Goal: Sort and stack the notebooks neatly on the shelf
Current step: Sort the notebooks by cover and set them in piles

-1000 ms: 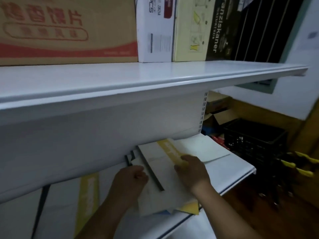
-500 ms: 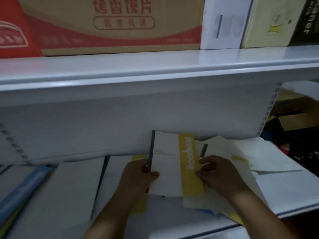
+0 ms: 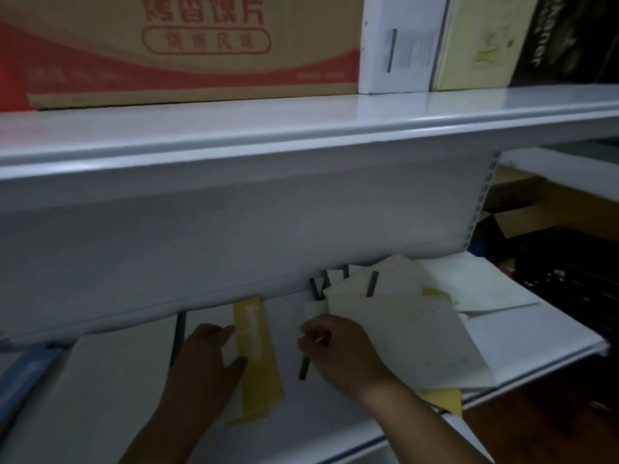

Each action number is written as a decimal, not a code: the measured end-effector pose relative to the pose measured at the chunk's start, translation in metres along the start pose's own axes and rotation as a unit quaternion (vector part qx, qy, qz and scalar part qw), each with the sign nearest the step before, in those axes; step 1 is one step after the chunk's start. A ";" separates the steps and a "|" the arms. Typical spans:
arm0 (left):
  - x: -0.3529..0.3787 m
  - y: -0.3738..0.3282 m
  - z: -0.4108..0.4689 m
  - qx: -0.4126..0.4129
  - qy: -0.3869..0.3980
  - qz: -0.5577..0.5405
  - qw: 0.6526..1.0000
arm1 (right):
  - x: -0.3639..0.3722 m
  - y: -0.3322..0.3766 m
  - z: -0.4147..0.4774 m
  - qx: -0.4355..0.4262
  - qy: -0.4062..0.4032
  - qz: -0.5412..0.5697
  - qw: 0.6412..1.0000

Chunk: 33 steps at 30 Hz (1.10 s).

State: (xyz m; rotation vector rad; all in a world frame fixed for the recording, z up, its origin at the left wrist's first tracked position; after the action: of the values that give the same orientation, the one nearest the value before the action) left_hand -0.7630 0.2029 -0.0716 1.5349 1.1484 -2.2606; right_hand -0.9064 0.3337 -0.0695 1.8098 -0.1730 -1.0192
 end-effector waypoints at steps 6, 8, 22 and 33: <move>0.051 -0.125 0.046 0.206 0.070 -0.077 0.973 | -0.087 -0.052 -0.022 0.006 -0.175 0.004 0.985; 0.078 -0.148 0.059 0.215 0.149 -0.039 0.964 | -0.116 -0.075 -0.033 0.027 -0.228 0.000 0.973; 0.067 -0.122 0.069 0.058 0.219 -0.149 0.962 | -0.150 -0.137 -0.062 0.221 -0.223 0.023 0.949; -0.001 -0.013 0.021 -0.092 -0.028 -0.471 0.877 | -0.140 -0.107 -0.068 0.226 -0.147 0.220 0.938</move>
State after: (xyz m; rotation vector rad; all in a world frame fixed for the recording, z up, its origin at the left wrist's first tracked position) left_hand -0.7847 0.1979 -0.0609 0.8868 2.3868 -2.5292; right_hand -0.9814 0.5072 -0.0697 1.8825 -1.0224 -0.9643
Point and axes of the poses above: each hand's wrist, its own z-axis towards the middle knuckle, its own x-axis out of the palm, y = z × x, the point moved 8 cm from there along z, towards the middle knuckle, and after that the axes turned 11 degrees about x, right-handed, at the moved point
